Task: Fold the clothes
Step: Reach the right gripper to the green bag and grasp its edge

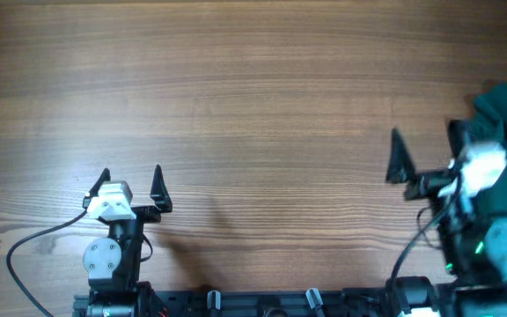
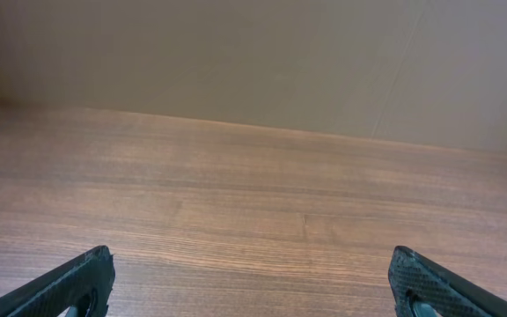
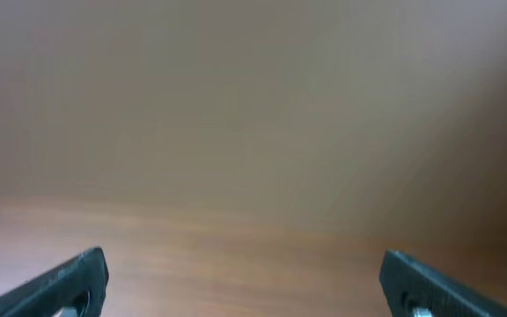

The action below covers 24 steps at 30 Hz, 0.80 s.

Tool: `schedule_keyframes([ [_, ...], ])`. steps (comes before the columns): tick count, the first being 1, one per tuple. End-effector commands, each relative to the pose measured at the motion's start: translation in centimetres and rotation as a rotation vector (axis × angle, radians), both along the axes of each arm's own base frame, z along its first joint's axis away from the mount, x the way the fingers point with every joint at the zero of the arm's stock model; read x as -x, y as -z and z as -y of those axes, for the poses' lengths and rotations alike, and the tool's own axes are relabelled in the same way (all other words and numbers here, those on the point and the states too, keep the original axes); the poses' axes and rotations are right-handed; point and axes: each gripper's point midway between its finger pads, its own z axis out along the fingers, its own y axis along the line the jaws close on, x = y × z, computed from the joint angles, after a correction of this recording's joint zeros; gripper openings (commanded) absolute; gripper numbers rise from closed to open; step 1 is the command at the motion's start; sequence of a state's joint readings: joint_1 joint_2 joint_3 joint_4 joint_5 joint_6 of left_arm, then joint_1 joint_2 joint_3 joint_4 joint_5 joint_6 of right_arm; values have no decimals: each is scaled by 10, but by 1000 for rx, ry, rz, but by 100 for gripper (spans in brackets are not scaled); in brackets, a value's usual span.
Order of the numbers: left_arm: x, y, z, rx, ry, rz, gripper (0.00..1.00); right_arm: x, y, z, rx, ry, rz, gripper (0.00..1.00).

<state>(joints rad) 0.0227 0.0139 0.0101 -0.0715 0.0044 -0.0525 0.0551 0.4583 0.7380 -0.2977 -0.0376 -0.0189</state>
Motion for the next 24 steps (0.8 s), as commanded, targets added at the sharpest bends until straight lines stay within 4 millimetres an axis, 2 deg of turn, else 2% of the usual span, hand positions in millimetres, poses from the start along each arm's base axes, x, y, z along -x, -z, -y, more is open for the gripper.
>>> schedule_keyframes([
  [1, 0, 1, -2, -20, -10, 0, 100, -21, -45, 32, 16, 193, -129, 100],
  [3, 0, 1, -2, -20, -10, 0, 100, -49, -37, 42, 96, 248, -329, 100],
  [4, 0, 1, -2, -20, -10, 0, 100, -61, -27, 44, 115, 260, -425, 100],
  [6, 0, 1, -2, -20, -10, 0, 100, -86, 7, 46, 131, 244, -642, 100],
  [10, 0, 1, -2, -20, -10, 0, 100, -122, 71, 16, 76, 67, -882, 100],
  [12, 0, 1, -2, -20, -10, 0, 100, -129, 90, 10, 53, 35, -942, 100],
  [13, 0, 1, -2, -20, -10, 0, 100, -131, 96, 13, 30, 71, -959, 100],
  [15, 0, 1, -2, -20, -10, 0, 100, -130, 98, 43, -79, 292, -963, 100],
  [17, 0, 1, -2, -20, -10, -1, 100, -114, 94, 96, -245, 539, -942, 100],
  [20, 0, 1, -2, -20, -10, 0, 100, -80, 98, 166, -464, 697, -952, 100],
  [22, 0, 1, -2, -20, -10, 0, 100, -61, 100, 198, -625, 722, -937, 100],
  [24, 0, 1, -2, -20, -10, 0, 100, -40, 99, 230, -714, 797, -900, 100],
])
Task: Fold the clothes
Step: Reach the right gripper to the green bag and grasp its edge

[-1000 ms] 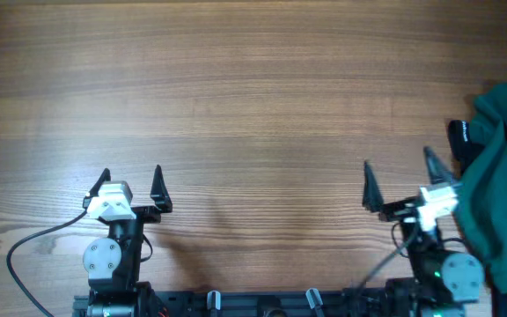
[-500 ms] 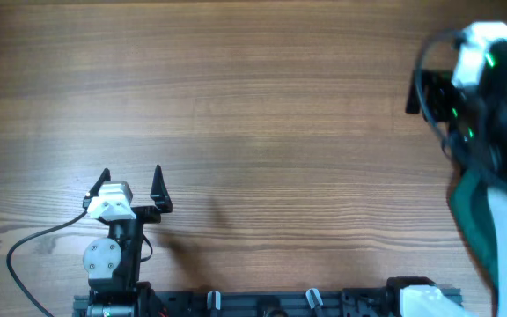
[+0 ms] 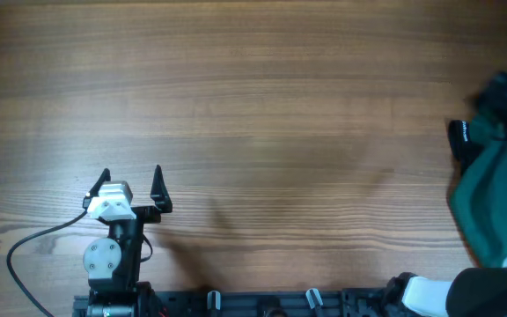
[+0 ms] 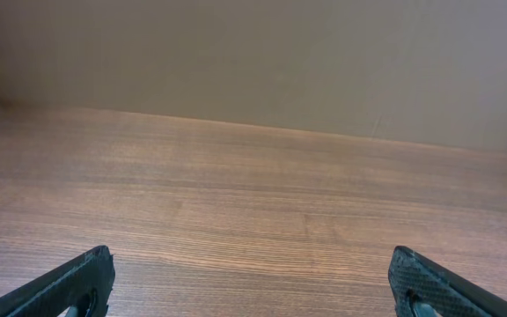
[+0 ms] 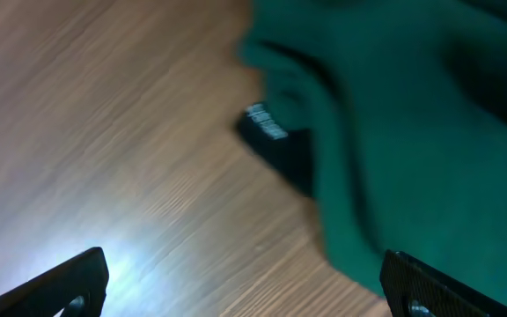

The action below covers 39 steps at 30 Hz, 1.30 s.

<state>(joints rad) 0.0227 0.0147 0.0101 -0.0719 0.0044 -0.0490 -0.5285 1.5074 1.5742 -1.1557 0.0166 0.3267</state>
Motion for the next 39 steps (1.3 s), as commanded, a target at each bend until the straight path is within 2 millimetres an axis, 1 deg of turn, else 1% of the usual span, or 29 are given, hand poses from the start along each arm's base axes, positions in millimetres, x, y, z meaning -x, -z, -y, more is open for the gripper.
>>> schedule_keyframes([
  [1, 0, 1, -2, -16, -10, 1, 100, 35, -16, 47, -90, 201, 116, 100],
  [3, 0, 1, -2, -16, -10, 1, 100, 67, -15, 78, -93, 339, 119, 100],
  [4, 0, 1, -2, -16, -10, 1, 100, 83, -13, 90, -113, 435, 128, 100],
  [6, 0, 1, -2, -16, -10, 0, 100, 106, -9, 107, -128, 557, 140, 100],
  [8, 0, 1, -2, -16, -10, 0, 100, 126, 1, 119, -133, 664, 131, 100],
  [9, 0, 1, -2, -16, -10, 1, 100, 131, 8, 121, -140, 686, 125, 100],
  [10, 0, 1, -2, -16, -10, 0, 100, 136, 17, 123, -134, 701, 106, 100],
  [12, 0, 1, -2, -16, -10, 0, 100, 153, 40, 129, -85, 751, 24, 100],
  [15, 0, 1, -2, -16, -10, 0, 99, 166, 66, 125, -81, 769, -55, 100],
  [19, 0, 1, -2, -16, -10, 1, 100, 184, 87, 124, -89, 750, -111, 100],
  [23, 0, 1, -2, -16, -10, 1, 100, 206, 101, 122, -155, 776, -102, 100],
  [25, 0, 1, -2, -16, -10, 0, 100, 217, 110, 119, -227, 795, -55, 99],
  [28, 0, 1, -2, -16, -10, 1, 100, 233, 118, 120, -253, 843, -39, 97],
  [29, 0, 1, -2, -16, -10, 1, 100, 235, 120, 120, -253, 849, -39, 96],
  [30, 0, 1, -2, -16, -10, 1, 100, 238, 123, 123, -234, 828, -40, 92],
  [33, 0, 1, -2, -16, -10, 1, 100, 239, 126, 129, -196, 799, -45, 91],
  [35, 0, 1, -2, -16, -11, 1, 100, 240, 128, 132, -173, 787, -48, 87],
  [37, 0, 1, -2, -16, -10, 0, 100, 241, 131, 136, -152, 777, -54, 76],
  [38, 0, 1, -2, -16, -10, 1, 100, 246, 132, 137, -141, 793, -75, 68],
  [39, 0, 1, -2, -16, -10, 0, 100, 252, 132, 138, -136, 813, -87, 65],
])
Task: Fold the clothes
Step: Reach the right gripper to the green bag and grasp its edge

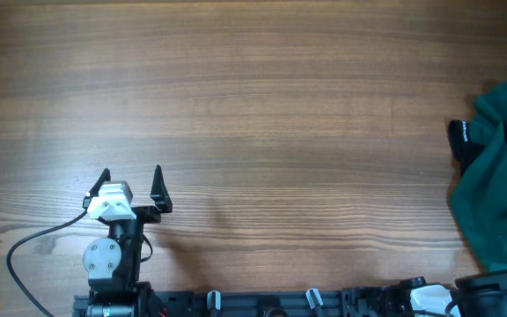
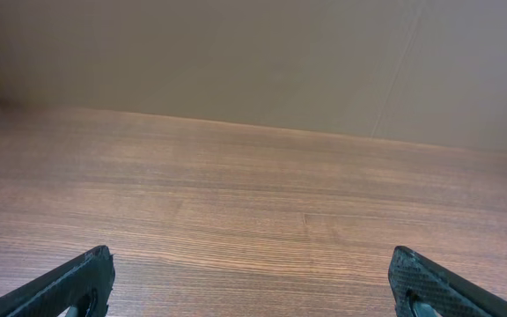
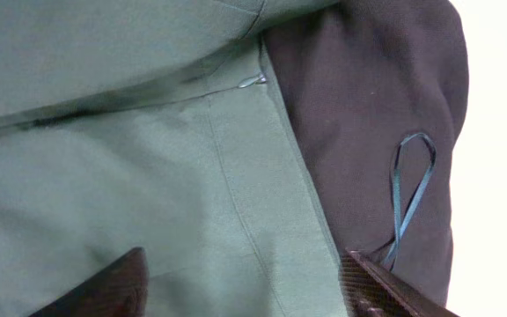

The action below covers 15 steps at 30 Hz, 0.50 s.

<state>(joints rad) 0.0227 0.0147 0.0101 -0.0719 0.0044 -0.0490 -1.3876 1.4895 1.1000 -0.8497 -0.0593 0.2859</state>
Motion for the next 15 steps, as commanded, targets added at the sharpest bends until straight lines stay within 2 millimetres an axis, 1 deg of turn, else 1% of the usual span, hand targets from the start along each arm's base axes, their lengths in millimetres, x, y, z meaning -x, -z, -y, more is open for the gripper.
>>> schedule_keyframes([
  [1, 0, 1, -2, -16, -10, 1, 100, 20, 5, -1, -7, 36, -52, 65],
  [2, 0, 1, -2, -16, -10, 1, 100, 24, 6, -2, -17, 47, -54, 65],
  [3, 0, 1, -2, -16, -10, 1, 100, 33, 10, -5, -42, 72, -65, 66],
  [5, 0, 1, -2, -16, -10, 1, 100, 47, 17, -11, -90, 127, -70, 72],
  [6, 0, 1, -2, -16, -10, 0, 100, 56, 22, -11, -109, 159, -69, 72],
  [8, 0, 1, -2, -16, -10, 0, 100, 63, 29, -8, -121, 183, -68, 72],
  [9, 0, 1, -2, -16, -10, 1, 100, 63, 34, -7, -132, 183, -63, 73],
  [11, 0, 1, -2, -16, -10, 1, 100, 59, 50, -2, -161, 159, -52, 76],
  [12, 0, 1, -2, -16, -10, 1, 100, 53, 59, 0, -175, 131, -27, 78],
  [13, 0, 1, -2, -16, -10, 0, 100, 35, 68, 5, -182, 51, 66, 78],
  [15, 0, 1, -2, -16, -10, 1, 100, 15, 73, 11, -171, -41, 167, 78],
])
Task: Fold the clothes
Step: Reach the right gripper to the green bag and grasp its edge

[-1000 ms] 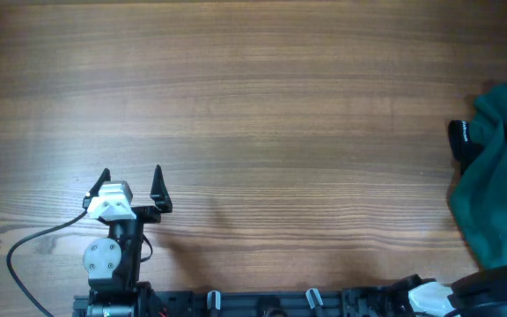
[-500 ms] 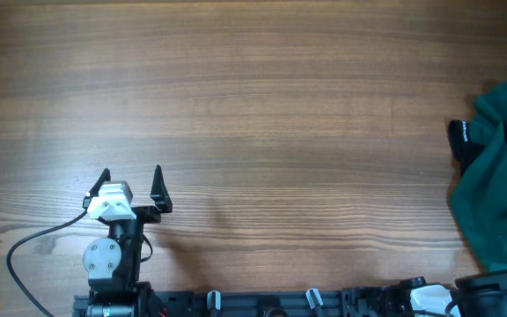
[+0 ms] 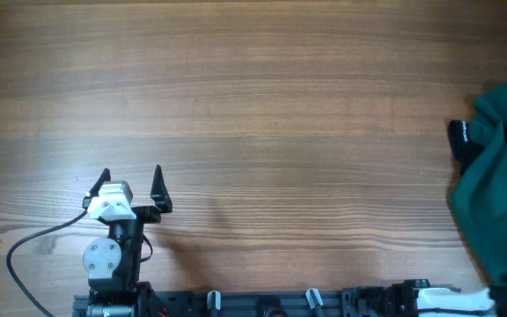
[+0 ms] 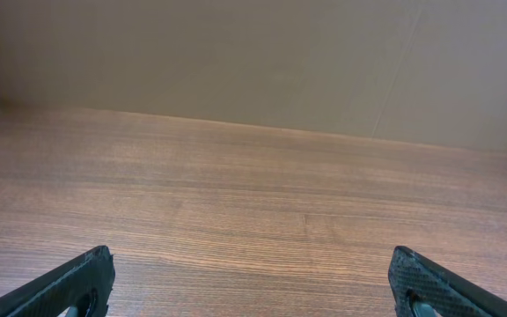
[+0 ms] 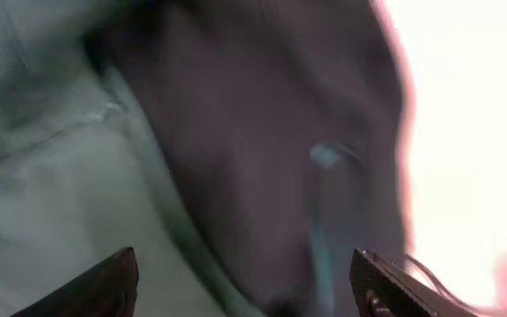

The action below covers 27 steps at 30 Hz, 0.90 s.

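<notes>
A dark green garment (image 3: 498, 189) lies bunched at the table's right edge, partly out of the overhead view, with a dark piece (image 3: 461, 139) showing at its left side. My left gripper (image 3: 132, 187) rests open near the front left, nothing between its fingers (image 4: 77, 282). My right gripper (image 5: 245, 286) is open close above the clothes; its blurred view shows green fabric (image 5: 51, 202) and a dark garment (image 5: 262, 158) with a teal loop. In the overhead view only part of the right arm (image 3: 451, 299) shows at the bottom right.
The wooden table (image 3: 253, 106) stretches wide to the left of the clothes. A beige wall (image 4: 253, 53) stands behind it. The arm bases and a rail (image 3: 271, 304) line the front edge, with a black cable (image 3: 33, 242) at the left.
My right wrist view has shifted a little over the clothes and turned blurry, with the dark garment now more central. The left arm and the green garment have not moved.
My right gripper stood open over the table left of the green garment. Then it was at the far right above the garment's edge. Later it hung open close over green and dark fabric, and it is still there. The left gripper stayed open and still.
</notes>
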Tool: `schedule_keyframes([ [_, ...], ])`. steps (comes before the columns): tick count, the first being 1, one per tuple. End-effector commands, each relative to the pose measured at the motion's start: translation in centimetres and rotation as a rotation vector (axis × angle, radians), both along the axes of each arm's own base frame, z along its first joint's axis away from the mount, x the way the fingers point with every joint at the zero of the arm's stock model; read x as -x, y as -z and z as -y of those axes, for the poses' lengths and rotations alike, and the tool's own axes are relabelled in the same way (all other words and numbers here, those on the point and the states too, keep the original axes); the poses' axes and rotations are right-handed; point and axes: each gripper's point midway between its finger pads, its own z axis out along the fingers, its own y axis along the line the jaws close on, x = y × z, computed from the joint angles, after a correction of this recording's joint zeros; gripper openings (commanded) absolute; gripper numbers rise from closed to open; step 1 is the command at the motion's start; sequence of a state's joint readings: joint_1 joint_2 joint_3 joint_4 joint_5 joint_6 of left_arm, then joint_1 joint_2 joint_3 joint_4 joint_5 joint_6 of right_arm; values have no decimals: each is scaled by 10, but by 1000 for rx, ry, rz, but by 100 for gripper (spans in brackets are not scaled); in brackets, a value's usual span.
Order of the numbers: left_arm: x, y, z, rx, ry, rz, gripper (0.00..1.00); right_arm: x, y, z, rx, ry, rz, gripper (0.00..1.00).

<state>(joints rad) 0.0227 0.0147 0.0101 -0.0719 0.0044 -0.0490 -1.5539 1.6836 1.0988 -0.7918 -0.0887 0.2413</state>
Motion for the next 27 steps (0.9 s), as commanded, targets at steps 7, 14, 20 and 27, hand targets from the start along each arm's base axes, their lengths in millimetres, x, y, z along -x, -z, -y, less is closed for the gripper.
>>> schedule_keyframes([
  [7, 0, 1, -2, -16, -10, 1, 100, -37, 24, 2, -21, -151, 178, 75],
  [14, 0, 1, -2, -16, -10, 1, 100, -51, 30, -4, -30, -198, 149, 64],
  [20, 0, 1, -2, -16, -11, 1, 100, -32, 43, -32, -155, -67, 64, 60],
  [27, 0, 1, -2, -16, -10, 0, 100, -34, 43, -35, -168, -51, 82, 4],
])
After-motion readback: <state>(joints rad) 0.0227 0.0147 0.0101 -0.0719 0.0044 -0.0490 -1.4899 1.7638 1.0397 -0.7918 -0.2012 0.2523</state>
